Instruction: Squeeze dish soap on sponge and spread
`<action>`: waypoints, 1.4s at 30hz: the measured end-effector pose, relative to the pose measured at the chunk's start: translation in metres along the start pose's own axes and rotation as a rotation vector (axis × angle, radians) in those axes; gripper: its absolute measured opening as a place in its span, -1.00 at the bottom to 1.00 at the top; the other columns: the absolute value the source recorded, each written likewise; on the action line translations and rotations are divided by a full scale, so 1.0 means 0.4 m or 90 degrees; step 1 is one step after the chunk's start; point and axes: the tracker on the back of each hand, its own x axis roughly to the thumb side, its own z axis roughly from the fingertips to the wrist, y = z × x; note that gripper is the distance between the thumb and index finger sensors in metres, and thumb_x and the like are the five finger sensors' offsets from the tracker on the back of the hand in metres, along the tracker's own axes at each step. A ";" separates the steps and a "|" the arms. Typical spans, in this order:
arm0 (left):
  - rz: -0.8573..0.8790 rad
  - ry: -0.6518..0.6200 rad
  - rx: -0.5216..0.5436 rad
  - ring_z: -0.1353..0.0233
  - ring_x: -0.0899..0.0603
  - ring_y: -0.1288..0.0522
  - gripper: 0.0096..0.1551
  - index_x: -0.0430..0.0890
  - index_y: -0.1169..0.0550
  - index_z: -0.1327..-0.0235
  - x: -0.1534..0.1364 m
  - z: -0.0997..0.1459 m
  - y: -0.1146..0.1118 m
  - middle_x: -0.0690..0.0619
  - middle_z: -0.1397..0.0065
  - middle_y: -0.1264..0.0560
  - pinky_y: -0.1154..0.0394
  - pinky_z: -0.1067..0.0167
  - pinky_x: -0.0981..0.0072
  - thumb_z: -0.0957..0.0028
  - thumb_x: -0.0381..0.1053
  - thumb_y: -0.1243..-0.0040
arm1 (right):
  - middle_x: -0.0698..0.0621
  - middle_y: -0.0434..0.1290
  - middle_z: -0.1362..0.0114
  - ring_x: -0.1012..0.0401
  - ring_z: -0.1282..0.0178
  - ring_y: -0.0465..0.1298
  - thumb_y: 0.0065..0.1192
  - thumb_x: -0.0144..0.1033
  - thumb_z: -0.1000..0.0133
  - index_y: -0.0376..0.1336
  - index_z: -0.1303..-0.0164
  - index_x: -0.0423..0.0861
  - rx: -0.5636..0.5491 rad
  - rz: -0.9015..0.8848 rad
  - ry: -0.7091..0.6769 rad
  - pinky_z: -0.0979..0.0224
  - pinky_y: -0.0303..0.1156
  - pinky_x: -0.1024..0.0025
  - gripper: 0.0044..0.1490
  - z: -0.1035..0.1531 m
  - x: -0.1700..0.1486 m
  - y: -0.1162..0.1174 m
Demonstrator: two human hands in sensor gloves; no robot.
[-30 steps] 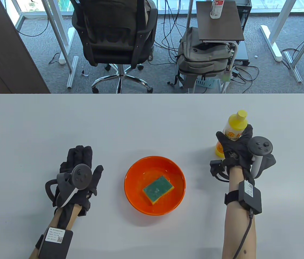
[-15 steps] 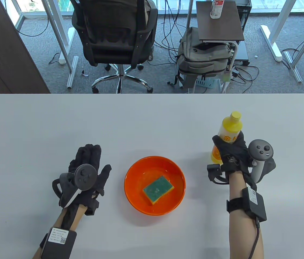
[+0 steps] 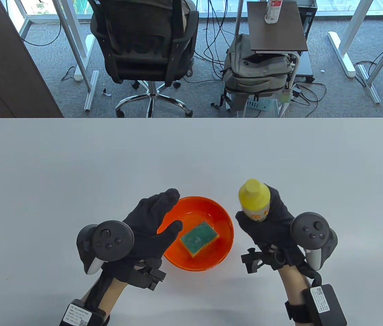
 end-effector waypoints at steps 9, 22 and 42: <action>0.087 -0.078 -0.044 -0.27 -0.07 -0.59 -0.20 0.17 -0.44 -0.42 0.030 0.015 0.025 0.12 -0.41 -0.50 -0.56 -0.24 0.06 0.14 0.37 -0.26 | 0.25 0.47 -0.37 0.15 -0.35 0.58 0.62 0.31 0.36 0.16 -0.30 0.34 0.102 0.175 -0.129 -0.61 0.35 -0.02 0.03 0.044 0.096 0.095; 0.066 -0.061 -0.205 0.00 -0.03 -0.69 -0.19 0.05 -0.51 -0.37 -0.024 -0.008 0.003 0.03 -0.24 -0.56 -0.65 -0.10 0.03 0.18 0.29 -0.42 | 0.25 0.50 -0.35 0.16 -0.33 0.60 0.64 0.30 0.38 0.19 -0.29 0.32 0.152 0.310 -0.183 -0.60 0.36 -0.02 0.03 0.065 0.116 0.142; -0.187 -0.031 -0.005 0.17 0.04 -0.70 -0.28 0.03 -0.53 -0.29 0.020 0.027 -0.028 0.09 -0.07 -0.57 -0.69 -0.06 0.07 0.16 0.22 -0.42 | 0.17 0.55 -0.28 0.13 -0.21 0.65 0.62 0.33 0.38 0.24 -0.28 0.25 0.137 0.399 -0.152 -0.55 0.41 0.00 0.02 0.052 0.104 0.143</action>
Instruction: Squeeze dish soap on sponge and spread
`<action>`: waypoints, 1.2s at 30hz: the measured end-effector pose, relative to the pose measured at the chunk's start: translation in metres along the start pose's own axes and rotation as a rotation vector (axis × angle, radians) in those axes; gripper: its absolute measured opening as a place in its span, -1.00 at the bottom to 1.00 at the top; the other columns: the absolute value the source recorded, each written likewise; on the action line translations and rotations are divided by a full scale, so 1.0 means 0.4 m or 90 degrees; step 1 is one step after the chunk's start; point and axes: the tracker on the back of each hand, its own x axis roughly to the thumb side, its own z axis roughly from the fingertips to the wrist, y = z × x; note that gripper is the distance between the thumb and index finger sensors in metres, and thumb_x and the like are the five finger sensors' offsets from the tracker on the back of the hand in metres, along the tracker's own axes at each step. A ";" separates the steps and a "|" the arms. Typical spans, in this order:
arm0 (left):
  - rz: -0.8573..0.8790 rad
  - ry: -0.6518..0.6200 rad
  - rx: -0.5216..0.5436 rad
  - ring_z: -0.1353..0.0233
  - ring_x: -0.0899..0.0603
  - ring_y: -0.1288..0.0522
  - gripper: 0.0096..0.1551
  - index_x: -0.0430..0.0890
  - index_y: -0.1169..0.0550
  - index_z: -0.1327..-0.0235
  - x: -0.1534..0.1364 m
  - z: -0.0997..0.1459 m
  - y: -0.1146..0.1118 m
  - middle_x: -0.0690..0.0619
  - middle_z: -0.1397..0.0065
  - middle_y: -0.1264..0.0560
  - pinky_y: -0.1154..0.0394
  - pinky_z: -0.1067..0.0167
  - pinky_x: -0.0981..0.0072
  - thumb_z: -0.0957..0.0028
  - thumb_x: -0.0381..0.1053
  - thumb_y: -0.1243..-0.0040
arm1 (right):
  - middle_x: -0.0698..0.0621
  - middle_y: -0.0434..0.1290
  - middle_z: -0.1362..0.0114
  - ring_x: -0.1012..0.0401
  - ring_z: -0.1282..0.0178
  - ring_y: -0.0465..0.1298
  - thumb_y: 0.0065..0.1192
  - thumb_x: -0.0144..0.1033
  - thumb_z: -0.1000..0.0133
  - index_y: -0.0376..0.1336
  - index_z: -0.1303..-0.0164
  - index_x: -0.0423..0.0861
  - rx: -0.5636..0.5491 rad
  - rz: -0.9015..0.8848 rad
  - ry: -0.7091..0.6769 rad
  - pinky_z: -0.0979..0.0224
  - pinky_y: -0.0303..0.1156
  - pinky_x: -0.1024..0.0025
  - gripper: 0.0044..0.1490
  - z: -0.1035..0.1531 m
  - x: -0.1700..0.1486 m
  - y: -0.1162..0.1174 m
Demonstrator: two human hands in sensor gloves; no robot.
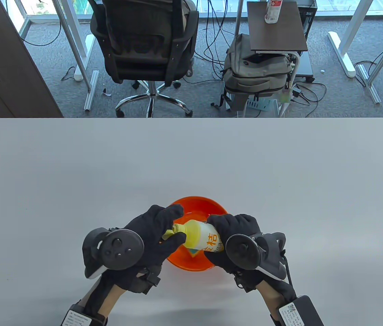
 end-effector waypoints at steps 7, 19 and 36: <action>0.053 0.006 -0.036 0.10 -0.02 -0.73 -0.23 0.00 -0.51 -0.35 0.009 0.007 -0.014 0.03 -0.13 -0.58 -0.67 -0.08 0.00 0.12 0.31 -0.29 | 0.14 0.55 -0.29 0.11 -0.22 0.65 0.61 0.32 0.35 0.23 -0.31 0.22 -0.004 0.078 0.027 -0.54 0.41 -0.01 0.03 -0.003 -0.021 -0.017; -0.026 0.158 -0.095 -0.28 -0.21 -0.65 -0.16 0.02 -0.41 -0.48 -0.215 0.034 -0.039 -0.04 -0.41 -0.48 -0.53 -0.29 -0.17 0.08 0.36 -0.17 | 0.15 0.40 -0.45 0.01 -0.36 0.57 0.53 0.15 0.20 -0.02 -0.43 0.37 -0.079 0.309 0.041 -0.60 0.32 -0.07 0.06 -0.003 -0.015 -0.046; -0.182 0.268 -0.212 -0.57 -0.25 -0.47 -0.14 0.08 -0.36 -0.51 -0.402 0.092 -0.145 -0.02 -0.60 -0.35 -0.37 -0.46 -0.30 0.10 0.36 -0.14 | 0.31 0.37 -0.49 0.08 -0.55 0.44 0.65 -0.11 0.28 0.14 -0.41 0.47 -0.117 0.468 -0.036 -0.68 0.20 -0.11 0.05 -0.021 0.081 0.026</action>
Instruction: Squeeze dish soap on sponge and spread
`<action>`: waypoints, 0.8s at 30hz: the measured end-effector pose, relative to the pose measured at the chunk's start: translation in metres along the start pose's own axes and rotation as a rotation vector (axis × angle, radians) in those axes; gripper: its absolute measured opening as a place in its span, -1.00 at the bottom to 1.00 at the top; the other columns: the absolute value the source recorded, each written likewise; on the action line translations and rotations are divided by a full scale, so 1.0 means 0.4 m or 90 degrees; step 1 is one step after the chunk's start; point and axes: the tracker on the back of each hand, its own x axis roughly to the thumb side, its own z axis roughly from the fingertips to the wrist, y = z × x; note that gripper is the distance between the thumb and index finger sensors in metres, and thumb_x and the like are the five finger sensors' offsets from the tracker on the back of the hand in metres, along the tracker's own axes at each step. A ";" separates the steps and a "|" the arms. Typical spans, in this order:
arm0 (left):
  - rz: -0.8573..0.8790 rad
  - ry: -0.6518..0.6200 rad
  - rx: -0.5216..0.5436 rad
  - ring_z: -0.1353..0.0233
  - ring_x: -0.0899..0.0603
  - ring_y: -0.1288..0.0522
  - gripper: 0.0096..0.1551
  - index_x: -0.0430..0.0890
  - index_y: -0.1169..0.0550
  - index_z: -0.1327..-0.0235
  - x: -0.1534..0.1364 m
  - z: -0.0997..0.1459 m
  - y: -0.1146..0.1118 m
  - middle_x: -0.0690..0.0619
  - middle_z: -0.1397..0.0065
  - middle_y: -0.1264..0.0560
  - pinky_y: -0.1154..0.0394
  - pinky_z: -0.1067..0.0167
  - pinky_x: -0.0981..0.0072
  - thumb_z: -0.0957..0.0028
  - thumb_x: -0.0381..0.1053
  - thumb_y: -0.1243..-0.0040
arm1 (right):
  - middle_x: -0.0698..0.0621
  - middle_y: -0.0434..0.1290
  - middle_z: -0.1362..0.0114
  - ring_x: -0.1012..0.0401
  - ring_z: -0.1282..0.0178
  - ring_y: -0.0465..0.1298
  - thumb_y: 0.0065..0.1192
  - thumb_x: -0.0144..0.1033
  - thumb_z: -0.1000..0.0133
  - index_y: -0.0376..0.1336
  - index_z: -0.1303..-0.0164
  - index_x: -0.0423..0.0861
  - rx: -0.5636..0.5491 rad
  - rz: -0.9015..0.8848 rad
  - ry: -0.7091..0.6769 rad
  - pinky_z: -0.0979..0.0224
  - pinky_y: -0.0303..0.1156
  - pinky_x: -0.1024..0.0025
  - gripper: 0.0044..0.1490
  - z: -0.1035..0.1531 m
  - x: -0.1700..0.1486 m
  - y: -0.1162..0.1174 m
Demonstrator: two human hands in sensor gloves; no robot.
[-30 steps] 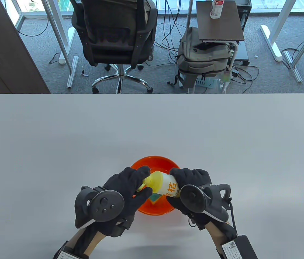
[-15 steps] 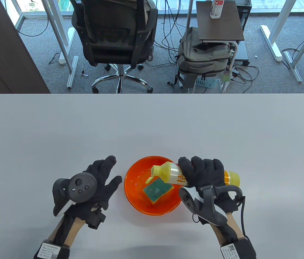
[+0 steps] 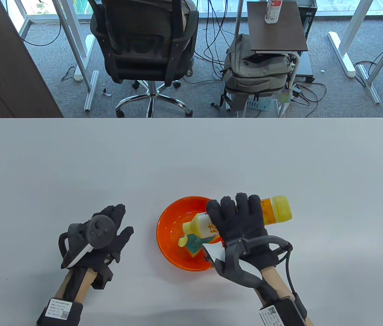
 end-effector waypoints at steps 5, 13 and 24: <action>-0.009 -0.001 -0.010 -0.58 -0.25 -0.46 -0.14 0.08 -0.37 -0.50 0.001 0.001 -0.010 -0.02 -0.61 -0.35 -0.37 -0.47 -0.30 0.10 0.36 -0.14 | 0.29 0.39 -0.49 0.11 -0.54 0.44 0.65 -0.09 0.29 0.16 -0.37 0.51 -0.015 0.003 -0.025 -0.68 0.21 -0.08 0.03 -0.003 0.042 0.003; -0.008 0.003 -0.021 -0.59 -0.25 -0.45 -0.14 0.09 -0.36 -0.51 -0.006 0.000 -0.012 -0.02 -0.62 -0.34 -0.36 -0.47 -0.31 0.10 0.37 -0.13 | 0.24 0.42 -0.48 0.10 -0.51 0.46 0.66 -0.08 0.31 0.20 -0.35 0.51 -0.030 -0.011 -0.051 -0.67 0.23 -0.08 0.01 -0.008 0.092 0.010; -0.006 0.006 -0.023 -0.59 -0.25 -0.45 -0.14 0.09 -0.36 -0.50 -0.010 -0.001 -0.013 -0.02 -0.62 -0.34 -0.36 -0.47 -0.31 0.10 0.37 -0.13 | 0.23 0.46 -0.45 0.09 -0.48 0.50 0.69 -0.12 0.33 0.26 -0.31 0.50 -0.019 -0.044 -0.051 -0.64 0.27 -0.10 -0.02 -0.013 0.100 0.010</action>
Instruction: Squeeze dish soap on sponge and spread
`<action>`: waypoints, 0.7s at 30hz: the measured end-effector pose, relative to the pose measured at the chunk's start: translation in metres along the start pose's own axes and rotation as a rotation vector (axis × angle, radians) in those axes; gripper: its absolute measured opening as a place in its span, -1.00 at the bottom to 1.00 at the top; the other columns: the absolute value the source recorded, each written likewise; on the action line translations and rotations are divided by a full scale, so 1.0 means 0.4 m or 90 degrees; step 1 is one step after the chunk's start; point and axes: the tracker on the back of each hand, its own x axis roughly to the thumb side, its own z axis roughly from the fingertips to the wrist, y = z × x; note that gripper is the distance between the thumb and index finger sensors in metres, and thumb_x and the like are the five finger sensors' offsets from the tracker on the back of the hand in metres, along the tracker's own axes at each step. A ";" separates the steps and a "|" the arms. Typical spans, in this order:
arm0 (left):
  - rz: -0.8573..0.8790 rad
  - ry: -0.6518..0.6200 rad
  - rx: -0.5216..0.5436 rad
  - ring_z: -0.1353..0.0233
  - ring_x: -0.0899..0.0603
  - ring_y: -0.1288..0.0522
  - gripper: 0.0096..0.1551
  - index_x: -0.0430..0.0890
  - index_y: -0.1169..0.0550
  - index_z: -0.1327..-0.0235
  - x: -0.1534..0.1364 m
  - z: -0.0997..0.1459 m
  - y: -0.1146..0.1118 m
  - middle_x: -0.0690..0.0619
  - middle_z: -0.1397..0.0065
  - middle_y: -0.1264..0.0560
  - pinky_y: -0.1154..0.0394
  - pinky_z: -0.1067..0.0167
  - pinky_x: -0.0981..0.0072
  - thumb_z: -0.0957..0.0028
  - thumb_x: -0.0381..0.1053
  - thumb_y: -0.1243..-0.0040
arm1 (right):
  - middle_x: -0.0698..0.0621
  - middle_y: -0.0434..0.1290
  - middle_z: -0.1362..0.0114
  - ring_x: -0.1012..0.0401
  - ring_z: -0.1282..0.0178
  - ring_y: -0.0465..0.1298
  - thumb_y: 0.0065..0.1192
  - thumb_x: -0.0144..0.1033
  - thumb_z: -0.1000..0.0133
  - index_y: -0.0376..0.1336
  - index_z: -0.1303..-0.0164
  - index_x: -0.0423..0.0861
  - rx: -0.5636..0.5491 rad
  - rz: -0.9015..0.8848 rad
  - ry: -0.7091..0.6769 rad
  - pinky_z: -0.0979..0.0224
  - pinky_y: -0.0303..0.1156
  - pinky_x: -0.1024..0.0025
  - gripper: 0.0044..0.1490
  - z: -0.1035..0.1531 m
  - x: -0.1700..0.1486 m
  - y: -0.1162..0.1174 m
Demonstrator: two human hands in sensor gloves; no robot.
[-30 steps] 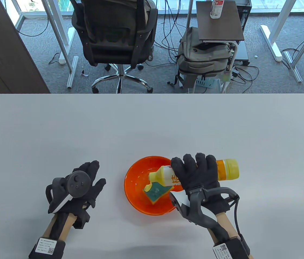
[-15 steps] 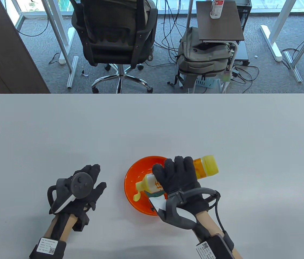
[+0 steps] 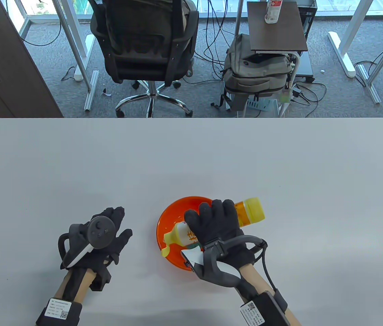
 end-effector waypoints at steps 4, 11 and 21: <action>0.000 0.000 0.000 -0.59 -0.25 -0.45 -0.14 0.09 -0.36 -0.51 0.000 0.000 0.000 -0.01 -0.62 -0.34 -0.35 -0.48 -0.31 0.10 0.36 -0.13 | 0.22 0.47 -0.45 0.08 -0.47 0.50 0.70 -0.12 0.33 0.27 -0.31 0.49 0.009 -0.006 0.008 -0.63 0.28 -0.11 -0.03 -0.001 -0.009 0.003; -0.003 0.002 -0.005 -0.59 -0.25 -0.45 -0.14 0.08 -0.36 -0.50 0.002 0.002 0.001 -0.02 -0.62 -0.34 -0.36 -0.47 -0.31 0.10 0.37 -0.13 | 0.22 0.47 -0.44 0.07 -0.46 0.51 0.70 -0.13 0.34 0.28 -0.30 0.47 0.037 0.003 0.034 -0.63 0.28 -0.11 -0.03 0.001 -0.048 0.018; -0.006 0.006 -0.013 -0.59 -0.25 -0.45 -0.14 0.08 -0.36 -0.50 0.002 0.002 -0.002 -0.02 -0.62 -0.34 -0.35 -0.48 -0.31 0.10 0.36 -0.13 | 0.22 0.48 -0.44 0.08 -0.46 0.51 0.71 -0.14 0.35 0.29 -0.29 0.48 0.091 0.014 0.091 -0.63 0.28 -0.11 -0.03 0.012 -0.135 0.050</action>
